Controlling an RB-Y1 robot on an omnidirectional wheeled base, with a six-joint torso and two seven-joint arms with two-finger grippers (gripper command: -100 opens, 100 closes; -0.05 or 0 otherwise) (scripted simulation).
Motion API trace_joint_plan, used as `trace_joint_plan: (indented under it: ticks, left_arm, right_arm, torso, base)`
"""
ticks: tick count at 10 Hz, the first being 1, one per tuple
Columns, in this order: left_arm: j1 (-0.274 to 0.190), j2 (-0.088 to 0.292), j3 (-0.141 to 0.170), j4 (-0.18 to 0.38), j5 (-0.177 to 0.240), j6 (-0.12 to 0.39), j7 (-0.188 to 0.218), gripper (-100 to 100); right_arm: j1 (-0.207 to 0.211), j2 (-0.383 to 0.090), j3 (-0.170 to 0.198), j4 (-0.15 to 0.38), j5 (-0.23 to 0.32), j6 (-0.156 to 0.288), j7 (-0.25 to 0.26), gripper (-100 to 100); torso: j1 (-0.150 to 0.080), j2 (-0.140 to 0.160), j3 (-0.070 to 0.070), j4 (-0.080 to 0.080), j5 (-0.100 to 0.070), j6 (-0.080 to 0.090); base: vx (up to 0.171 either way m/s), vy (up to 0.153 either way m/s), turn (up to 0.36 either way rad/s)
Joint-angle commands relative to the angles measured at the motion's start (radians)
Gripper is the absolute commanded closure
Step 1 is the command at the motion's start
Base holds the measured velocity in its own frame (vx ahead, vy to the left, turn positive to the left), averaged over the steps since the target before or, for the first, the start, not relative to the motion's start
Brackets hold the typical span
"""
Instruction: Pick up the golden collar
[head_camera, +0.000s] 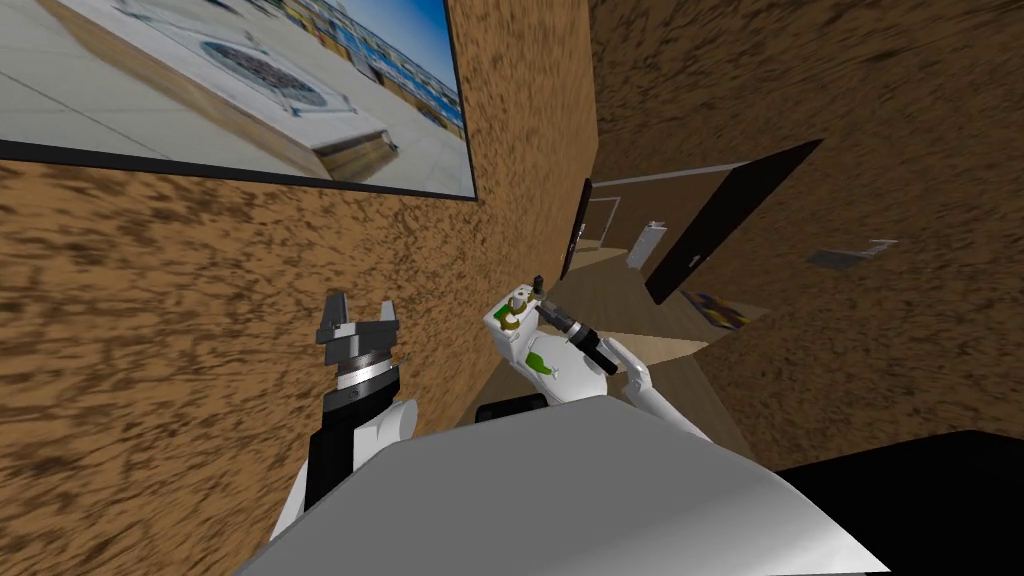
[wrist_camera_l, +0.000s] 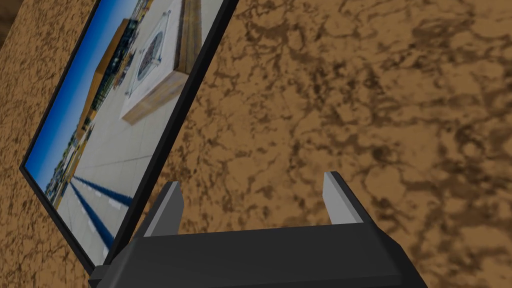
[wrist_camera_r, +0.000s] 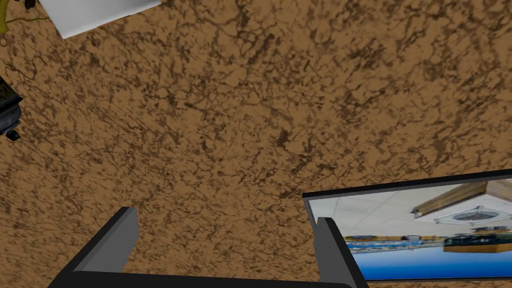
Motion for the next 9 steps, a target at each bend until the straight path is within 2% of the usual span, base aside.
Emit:
trace_joint_plan:
  ticks: [1, 2, 3, 4, 5, 6, 7, 8, 9]
  left_arm:
    - [0.0, 0.0, 0.0, 0.0, 0.0, 0.0, 0.0, 0]
    - [0.0, 0.0, 0.0, 0.0, 0.0, 0.0, 0.0, 0]
    - [0.0, 0.0, 0.0, 0.0, 0.0, 0.0, 0.0, 0]
    - [0.0, 0.0, 0.0, 0.0, 0.0, 0.0, 0.0, 0]
    - [0.0, 0.0, 0.0, 0.0, 0.0, 0.0, 0.0, 0]
    - [0.0, 0.0, 0.0, 0.0, 0.0, 0.0, 0.0, 0]
    - [0.0, 0.0, 0.0, 0.0, 0.0, 0.0, 0.0, 0]
    - [0.0, 0.0, 0.0, 0.0, 0.0, 0.0, 0.0, 0]
    - [0.0, 0.0, 0.0, 0.0, 0.0, 0.0, 0.0, 0]
  right_arm:
    - [-0.009, -0.004, 0.003, 0.03, 0.014, 0.003, 0.005, -100]
    - [-0.039, -0.049, 0.007, 0.072, 0.059, 0.012, 0.027, -100]
    - [-0.039, -0.049, 0.007, 0.09, 0.067, 0.012, 0.027, -100]
    - [-0.068, -0.092, 0.01, 0.127, 0.108, 0.021, 0.049, -100]
    - [-0.068, -0.094, 0.01, 0.15, 0.12, 0.021, 0.049, -100]
    - [-0.096, -0.138, 0.013, 0.175, 0.157, 0.029, 0.072, -100]
    - [-0.096, -0.138, 0.013, 0.209, 0.174, 0.029, 0.072, -100]
    - [-0.096, -0.138, 0.013, 0.212, 0.174, 0.029, 0.072, -100]
    - [-0.124, -0.183, 0.015, 0.253, 0.222, 0.036, 0.095, -100]
  torso:
    - [0.0, 0.0, 0.0, 0.0, 0.0, 0.0]
    - [0.001, -0.001, -0.001, 0.0, 0.0, 0.0]
    - [0.001, -0.001, -0.001, 0.0, 0.0, -0.001]
    - [0.001, -0.001, -0.001, 0.0, 0.0, 0.0]
    - [0.0, 0.0, 0.0, 0.0, 0.0, -0.001]
    - [0.0, 0.0, 0.0, 0.0, 0.0, 0.0]
    - [0.0, 0.001, 0.0, 0.0, 0.0, -0.001]
    - [0.0, 0.0, 0.0, 0.0, 0.0, 0.0]
    - [0.001, -0.001, -0.001, 0.0, 0.0, 0.0]
  base:
    - [-0.013, -0.016, -0.029]
    - [-0.031, -0.015, 0.292]
    - [-0.034, -0.027, 0.171]
    - [-0.05, -0.031, 0.278]
    - [-0.047, -0.035, 0.137]
    - [-0.062, -0.034, 0.279]
    - [-0.05, -0.03, 0.141]
    - [-0.018, -0.009, -0.021]
    - [-0.033, -0.005, 0.316]
